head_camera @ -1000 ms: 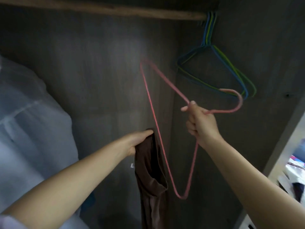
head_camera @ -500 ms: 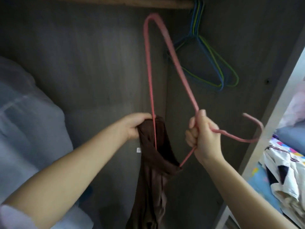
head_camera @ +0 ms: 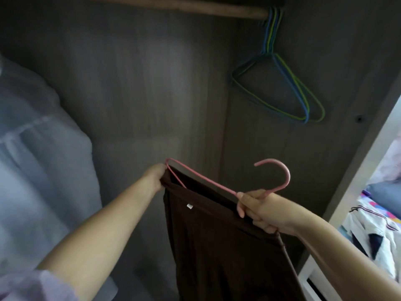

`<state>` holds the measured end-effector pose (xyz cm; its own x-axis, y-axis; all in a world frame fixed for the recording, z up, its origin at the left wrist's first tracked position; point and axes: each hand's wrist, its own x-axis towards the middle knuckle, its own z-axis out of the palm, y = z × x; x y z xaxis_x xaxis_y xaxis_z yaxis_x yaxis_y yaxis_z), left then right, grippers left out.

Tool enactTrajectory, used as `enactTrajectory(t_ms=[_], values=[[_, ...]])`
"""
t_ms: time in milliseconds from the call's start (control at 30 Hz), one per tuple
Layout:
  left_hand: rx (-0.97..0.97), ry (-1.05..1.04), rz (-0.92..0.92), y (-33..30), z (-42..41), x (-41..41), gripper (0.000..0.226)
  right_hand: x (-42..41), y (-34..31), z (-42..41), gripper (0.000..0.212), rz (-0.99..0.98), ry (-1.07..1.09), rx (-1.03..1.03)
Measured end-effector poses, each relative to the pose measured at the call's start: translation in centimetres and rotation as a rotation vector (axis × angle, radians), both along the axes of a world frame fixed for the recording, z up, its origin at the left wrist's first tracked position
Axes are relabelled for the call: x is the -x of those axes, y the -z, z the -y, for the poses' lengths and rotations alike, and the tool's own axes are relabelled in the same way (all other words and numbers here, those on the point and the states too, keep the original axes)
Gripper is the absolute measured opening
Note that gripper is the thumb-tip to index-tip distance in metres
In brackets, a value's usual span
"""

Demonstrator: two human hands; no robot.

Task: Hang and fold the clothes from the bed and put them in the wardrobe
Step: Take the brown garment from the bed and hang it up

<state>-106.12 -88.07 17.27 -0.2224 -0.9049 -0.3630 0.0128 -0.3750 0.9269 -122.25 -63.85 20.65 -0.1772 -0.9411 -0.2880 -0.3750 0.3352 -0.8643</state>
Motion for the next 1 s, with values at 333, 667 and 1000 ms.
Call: enactTrajectory(t_ms=[333,667,1000], values=[[1.28,0.344,0.574,0.8,-5.3,2.5,0.022,-0.3,1.7,-0.3,0.039,0.136,0.22,-0.016],[1.402,0.369,0.37,-1.9,-9.2,1.6,0.028,-0.3,-4.7,6.8,0.02,0.707,0.227,0.054],[1.487,0.406,0.499,-2.9,-15.6,0.4,0.031,-3.0,-4.7,11.5,0.035,0.659,0.336,0.077]])
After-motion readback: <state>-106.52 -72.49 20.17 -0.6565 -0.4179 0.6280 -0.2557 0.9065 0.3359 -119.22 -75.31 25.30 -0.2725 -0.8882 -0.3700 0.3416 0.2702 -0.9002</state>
